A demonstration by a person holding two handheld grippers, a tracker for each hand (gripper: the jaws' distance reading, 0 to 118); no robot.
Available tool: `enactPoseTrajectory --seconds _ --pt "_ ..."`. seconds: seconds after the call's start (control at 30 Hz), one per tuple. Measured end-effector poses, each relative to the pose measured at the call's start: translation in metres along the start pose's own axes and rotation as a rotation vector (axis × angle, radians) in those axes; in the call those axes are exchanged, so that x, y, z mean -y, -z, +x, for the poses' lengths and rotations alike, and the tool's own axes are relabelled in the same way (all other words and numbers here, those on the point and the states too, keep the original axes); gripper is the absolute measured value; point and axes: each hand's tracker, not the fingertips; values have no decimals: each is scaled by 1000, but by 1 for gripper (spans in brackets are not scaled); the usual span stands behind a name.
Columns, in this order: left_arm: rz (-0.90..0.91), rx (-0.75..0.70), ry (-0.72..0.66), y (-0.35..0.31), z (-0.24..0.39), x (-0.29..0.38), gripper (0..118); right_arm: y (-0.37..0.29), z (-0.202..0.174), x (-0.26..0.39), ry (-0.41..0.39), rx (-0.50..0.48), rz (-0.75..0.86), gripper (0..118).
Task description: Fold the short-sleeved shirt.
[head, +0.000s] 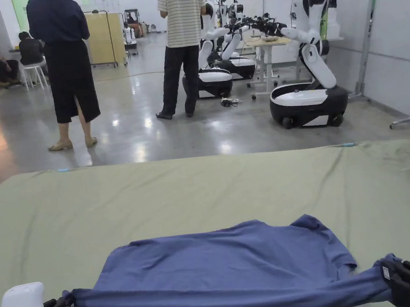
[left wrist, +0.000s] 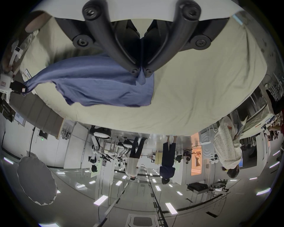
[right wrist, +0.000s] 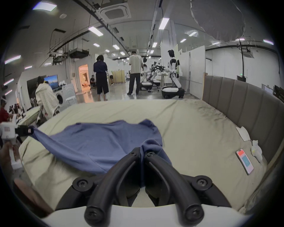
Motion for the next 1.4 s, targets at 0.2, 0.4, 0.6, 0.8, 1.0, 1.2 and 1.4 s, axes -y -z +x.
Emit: enactPoseTrajectory --seconds 0.2,0.4,0.6,0.8,1.0,1.2,1.4 --pt "-89 -8 -12 -57 -4 37 0 -57 -11 42 -130 -36 -81 4" --pt "-252 -7 10 -64 -2 79 0 -71 -12 82 -182 -42 -193 4" --pt "-376 -27 64 -37 4 118 12 -51 0 122 -161 -51 -312 7" --pt "-225 -32 -61 -61 -2 120 102 -56 19 119 -36 -64 -249 117" --pt "32 -3 -56 -158 16 98 100 -114 12 64 13 -129 -16 95" --pt "171 29 8 -215 32 88 0 -163 -7 46 44 -128 124 0" --pt "29 64 -28 -178 12 93 0 -182 -24 41 31 -152 147 0"
